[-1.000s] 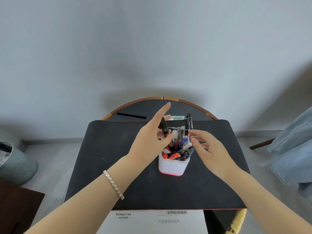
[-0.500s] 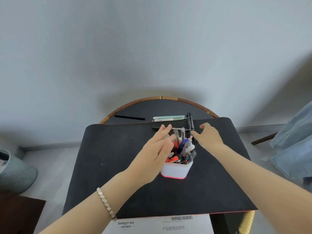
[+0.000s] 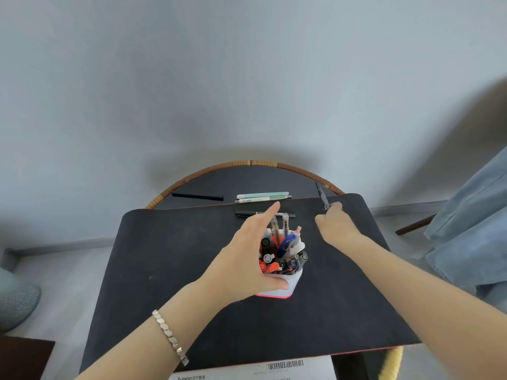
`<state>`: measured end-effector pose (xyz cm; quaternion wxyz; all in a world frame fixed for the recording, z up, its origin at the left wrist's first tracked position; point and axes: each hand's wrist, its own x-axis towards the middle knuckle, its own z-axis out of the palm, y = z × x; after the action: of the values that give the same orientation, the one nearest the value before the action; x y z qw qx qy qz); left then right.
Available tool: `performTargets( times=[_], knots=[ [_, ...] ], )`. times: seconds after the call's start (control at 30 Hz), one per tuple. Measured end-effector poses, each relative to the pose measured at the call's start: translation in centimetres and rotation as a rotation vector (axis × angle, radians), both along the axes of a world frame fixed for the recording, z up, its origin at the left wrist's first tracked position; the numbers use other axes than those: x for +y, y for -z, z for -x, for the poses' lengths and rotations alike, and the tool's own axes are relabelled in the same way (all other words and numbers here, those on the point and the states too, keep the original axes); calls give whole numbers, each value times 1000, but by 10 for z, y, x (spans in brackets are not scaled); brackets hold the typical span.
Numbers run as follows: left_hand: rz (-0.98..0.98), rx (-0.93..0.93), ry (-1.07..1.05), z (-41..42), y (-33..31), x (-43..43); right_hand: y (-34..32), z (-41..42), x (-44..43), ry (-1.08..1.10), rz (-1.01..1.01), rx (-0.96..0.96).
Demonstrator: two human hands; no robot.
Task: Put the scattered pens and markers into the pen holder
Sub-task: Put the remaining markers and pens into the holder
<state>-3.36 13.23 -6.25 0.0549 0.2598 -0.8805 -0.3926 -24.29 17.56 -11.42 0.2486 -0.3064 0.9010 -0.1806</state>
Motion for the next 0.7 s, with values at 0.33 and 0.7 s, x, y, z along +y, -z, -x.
performTargets(
  times=[0.33,0.7],
  knots=[
    [21,84,-140,-7,1,5,-147,9,94,-469,-2,136],
    [22,7,-182,-30,-5,2,-134,-73,41,-690,-229,81]
  ],
)
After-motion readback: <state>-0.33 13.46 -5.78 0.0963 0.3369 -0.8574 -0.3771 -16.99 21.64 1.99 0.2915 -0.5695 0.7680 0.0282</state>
